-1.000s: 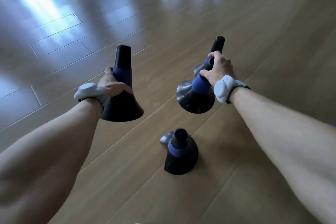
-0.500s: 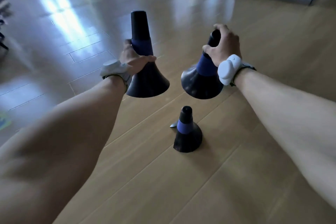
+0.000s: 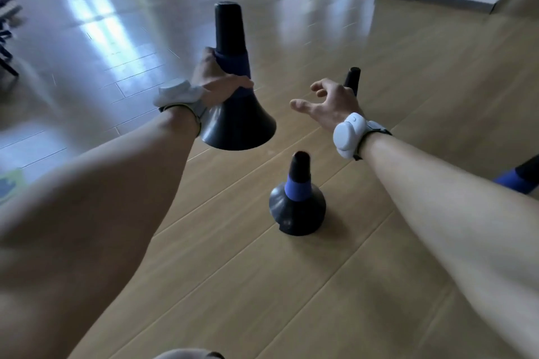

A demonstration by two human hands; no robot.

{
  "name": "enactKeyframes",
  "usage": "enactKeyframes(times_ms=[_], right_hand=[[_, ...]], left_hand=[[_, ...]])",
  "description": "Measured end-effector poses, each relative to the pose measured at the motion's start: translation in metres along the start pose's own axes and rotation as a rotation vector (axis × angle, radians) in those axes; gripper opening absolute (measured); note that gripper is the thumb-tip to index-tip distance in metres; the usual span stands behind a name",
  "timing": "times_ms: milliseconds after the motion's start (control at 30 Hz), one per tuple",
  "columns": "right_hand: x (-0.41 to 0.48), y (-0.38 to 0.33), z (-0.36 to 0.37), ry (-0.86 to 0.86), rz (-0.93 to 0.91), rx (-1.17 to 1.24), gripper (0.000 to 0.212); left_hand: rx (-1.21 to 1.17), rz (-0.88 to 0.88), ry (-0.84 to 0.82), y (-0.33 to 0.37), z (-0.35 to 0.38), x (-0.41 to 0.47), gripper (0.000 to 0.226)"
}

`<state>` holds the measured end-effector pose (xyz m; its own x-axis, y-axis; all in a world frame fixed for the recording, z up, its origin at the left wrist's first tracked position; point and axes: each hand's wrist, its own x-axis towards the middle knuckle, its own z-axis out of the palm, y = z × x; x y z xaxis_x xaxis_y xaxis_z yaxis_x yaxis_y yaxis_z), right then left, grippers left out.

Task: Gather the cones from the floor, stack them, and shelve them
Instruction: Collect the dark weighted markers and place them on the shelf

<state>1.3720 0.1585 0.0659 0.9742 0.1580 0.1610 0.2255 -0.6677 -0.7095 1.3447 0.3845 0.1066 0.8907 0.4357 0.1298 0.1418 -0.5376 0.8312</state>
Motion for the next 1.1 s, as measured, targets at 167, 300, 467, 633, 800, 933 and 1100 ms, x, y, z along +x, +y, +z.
enactKeyframes(times_ms=[167, 300, 467, 633, 800, 933, 1100], right_hand=[[0.010, 0.015, -0.013, 0.174, 0.067, -0.045, 0.047], [0.007, 0.023, -0.023, 0.234, 0.119, -0.069, 0.041], [0.007, 0.027, -0.029, 0.291, 0.137, -0.059, 0.039], [0.008, 0.031, -0.034, 0.335, 0.130, -0.057, 0.039], [0.006, 0.037, -0.031, 0.358, 0.130, -0.050, 0.038], [0.005, 0.041, -0.030, 0.356, 0.134, -0.071, 0.036], [0.004, 0.049, -0.038, 0.303, 0.138, -0.062, 0.033]], left_hand=[[-0.131, 0.082, -0.036, 0.032, 0.008, -0.003, 0.080], [-0.180, 0.106, -0.105, 0.051, 0.015, -0.002, 0.076], [-0.112, 0.133, -0.241, 0.045, 0.034, -0.019, 0.105], [-0.070, 0.153, -0.331, 0.037, 0.044, -0.024, 0.103], [0.227, -0.056, -0.616, 0.008, 0.052, -0.034, 0.107], [0.199, -0.113, -0.686, 0.004, 0.047, -0.028, 0.107], [0.193, 0.041, -0.539, 0.038, 0.073, -0.023, 0.088]])
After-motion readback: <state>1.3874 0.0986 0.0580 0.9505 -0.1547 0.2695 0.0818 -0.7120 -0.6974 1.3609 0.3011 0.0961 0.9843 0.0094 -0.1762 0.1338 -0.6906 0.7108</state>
